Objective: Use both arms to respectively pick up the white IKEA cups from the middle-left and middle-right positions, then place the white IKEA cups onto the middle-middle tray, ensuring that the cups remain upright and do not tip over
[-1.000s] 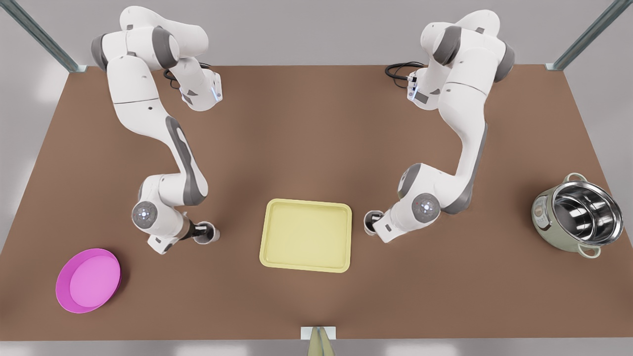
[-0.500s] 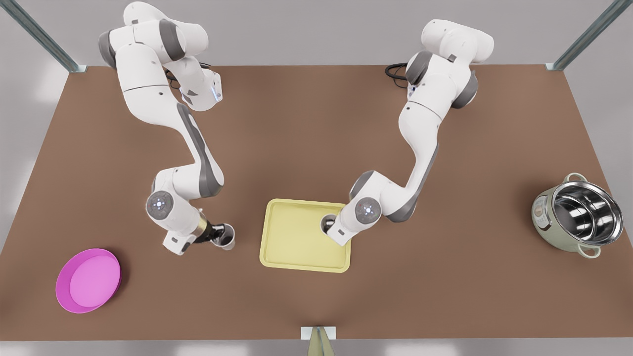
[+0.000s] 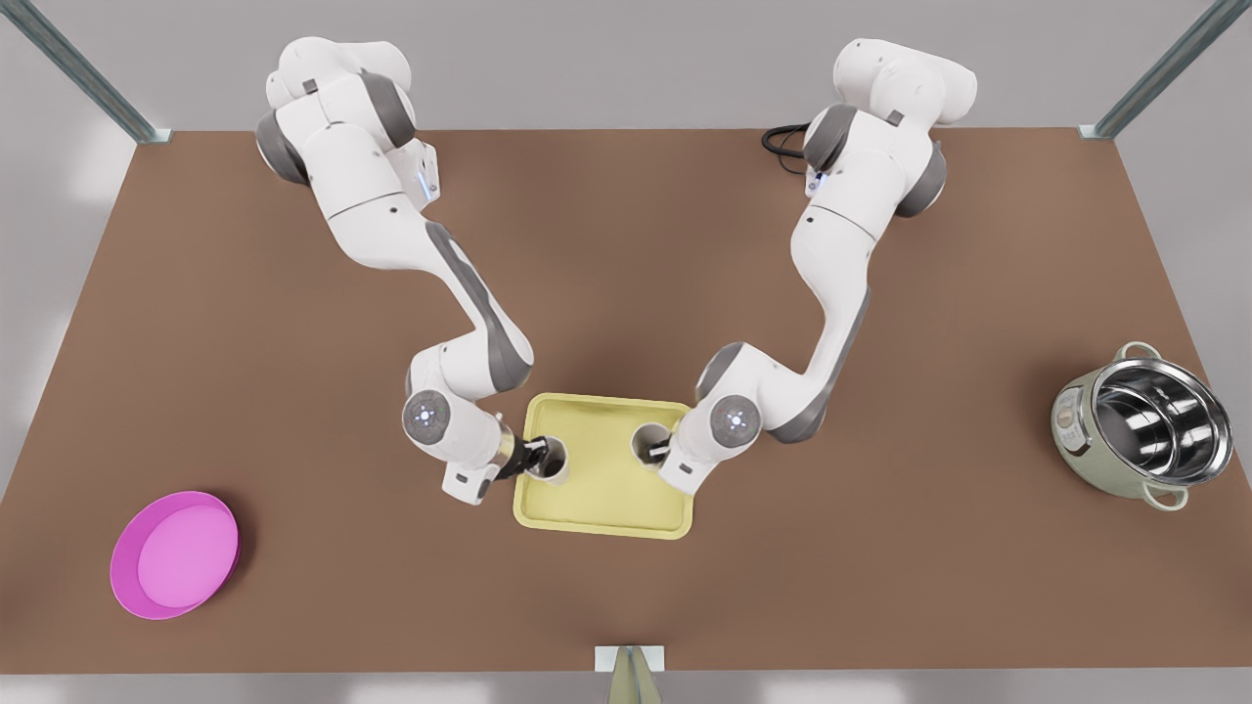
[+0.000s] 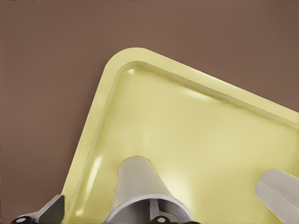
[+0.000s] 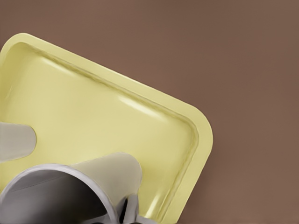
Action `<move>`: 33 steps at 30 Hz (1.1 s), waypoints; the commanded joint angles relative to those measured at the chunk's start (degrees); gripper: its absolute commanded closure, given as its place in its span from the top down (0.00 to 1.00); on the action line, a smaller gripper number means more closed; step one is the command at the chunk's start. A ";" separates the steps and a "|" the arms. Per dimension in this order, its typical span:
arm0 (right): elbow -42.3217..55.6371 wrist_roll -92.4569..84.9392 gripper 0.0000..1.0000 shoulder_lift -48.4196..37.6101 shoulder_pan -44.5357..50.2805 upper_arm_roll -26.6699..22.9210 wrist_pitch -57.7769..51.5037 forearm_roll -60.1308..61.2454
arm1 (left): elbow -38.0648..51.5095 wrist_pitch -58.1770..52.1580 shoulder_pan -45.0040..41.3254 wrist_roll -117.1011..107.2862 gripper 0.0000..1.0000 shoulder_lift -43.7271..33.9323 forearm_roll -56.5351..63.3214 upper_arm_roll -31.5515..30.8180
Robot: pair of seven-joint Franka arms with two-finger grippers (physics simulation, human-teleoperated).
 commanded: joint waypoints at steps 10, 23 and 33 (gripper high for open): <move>-0.06 0.24 0.68 1.83 0.11 0.11 -0.21 0.15 | 0.38 -23.31 5.63 -9.87 1.00 -13.17 1.10 0.35; -0.42 -0.29 1.00 -3.18 -1.47 1.51 -4.86 2.61 | -12.80 -38.79 18.73 52.97 1.00 -38.40 8.83 7.12; 0.11 0.86 1.00 -10.90 -7.62 -19.59 -30.62 -17.94 | -12.10 -39.31 18.90 51.74 1.00 -37.17 6.73 6.59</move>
